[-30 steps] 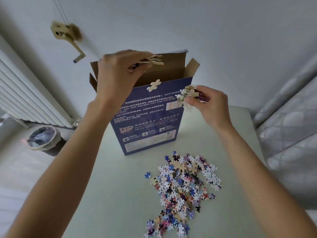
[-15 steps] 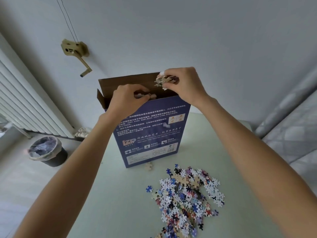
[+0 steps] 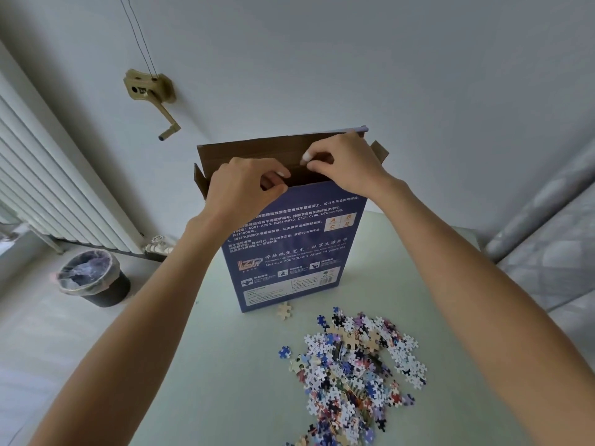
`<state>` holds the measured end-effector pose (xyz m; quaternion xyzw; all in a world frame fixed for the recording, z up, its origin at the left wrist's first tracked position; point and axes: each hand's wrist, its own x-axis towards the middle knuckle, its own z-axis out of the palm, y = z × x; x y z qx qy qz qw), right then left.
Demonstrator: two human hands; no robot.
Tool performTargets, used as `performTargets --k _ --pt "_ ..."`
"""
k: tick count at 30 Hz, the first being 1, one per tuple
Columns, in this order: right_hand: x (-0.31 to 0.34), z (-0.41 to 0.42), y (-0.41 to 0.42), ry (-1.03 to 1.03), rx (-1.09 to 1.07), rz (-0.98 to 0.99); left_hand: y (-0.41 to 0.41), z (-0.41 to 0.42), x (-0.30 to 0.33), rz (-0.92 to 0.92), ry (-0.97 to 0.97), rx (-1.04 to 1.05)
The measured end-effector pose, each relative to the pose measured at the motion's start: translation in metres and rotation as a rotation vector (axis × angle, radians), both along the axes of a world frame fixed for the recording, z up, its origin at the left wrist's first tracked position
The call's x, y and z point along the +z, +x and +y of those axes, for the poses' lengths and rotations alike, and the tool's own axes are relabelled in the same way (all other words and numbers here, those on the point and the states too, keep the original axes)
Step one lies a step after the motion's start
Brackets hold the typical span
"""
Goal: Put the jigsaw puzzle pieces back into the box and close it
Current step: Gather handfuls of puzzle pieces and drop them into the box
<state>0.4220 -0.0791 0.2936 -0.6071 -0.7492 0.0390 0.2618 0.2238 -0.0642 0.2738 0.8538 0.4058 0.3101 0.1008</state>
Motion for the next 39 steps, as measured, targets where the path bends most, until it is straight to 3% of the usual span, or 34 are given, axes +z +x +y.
performTargets --k 2,5,8,11,14,17,20,25,29,33,39 --pt "-0.005 -0.012 -0.003 0.117 -0.018 0.069 0.001 -0.005 -0.001 -0.009 0.102 0.01" --pt "-0.032 -0.054 -0.008 0.334 -0.06 0.17 0.004 -0.029 -0.013 -0.057 0.424 0.008" --pt "-0.085 -0.103 -0.007 0.37 -0.137 0.203 0.01 -0.055 -0.055 -0.112 0.54 -0.17" --pt "-0.151 -0.145 0.003 0.246 -0.211 0.209 0.014 -0.073 -0.119 -0.085 0.367 -0.289" --pt "-0.215 -0.177 0.022 -0.004 -0.334 0.188 0.015 -0.084 -0.186 0.019 0.048 -0.243" --pt "-0.269 -0.199 0.047 -0.365 -0.453 0.145 0.02 -0.087 -0.243 0.302 -0.343 -0.134" --pt "-0.298 -0.205 0.068 -0.578 -0.537 0.086 0.027 -0.083 -0.28 0.531 -0.542 0.002" --pt "-0.326 -0.192 0.073 -0.805 -0.612 0.074 0.046 -0.09 -0.305 0.582 -0.697 0.042" --pt "-0.33 -0.184 0.043 -0.76 -0.491 -0.014 0.063 -0.114 -0.307 0.56 -0.64 -0.122" --pt "-0.333 -0.183 0.021 -0.708 -0.475 -0.057 0.069 -0.125 -0.31 0.559 -0.619 -0.154" --pt "-0.334 -0.191 0.012 -0.67 -0.487 0.108 0.066 -0.127 -0.309 0.502 -0.685 -0.103"
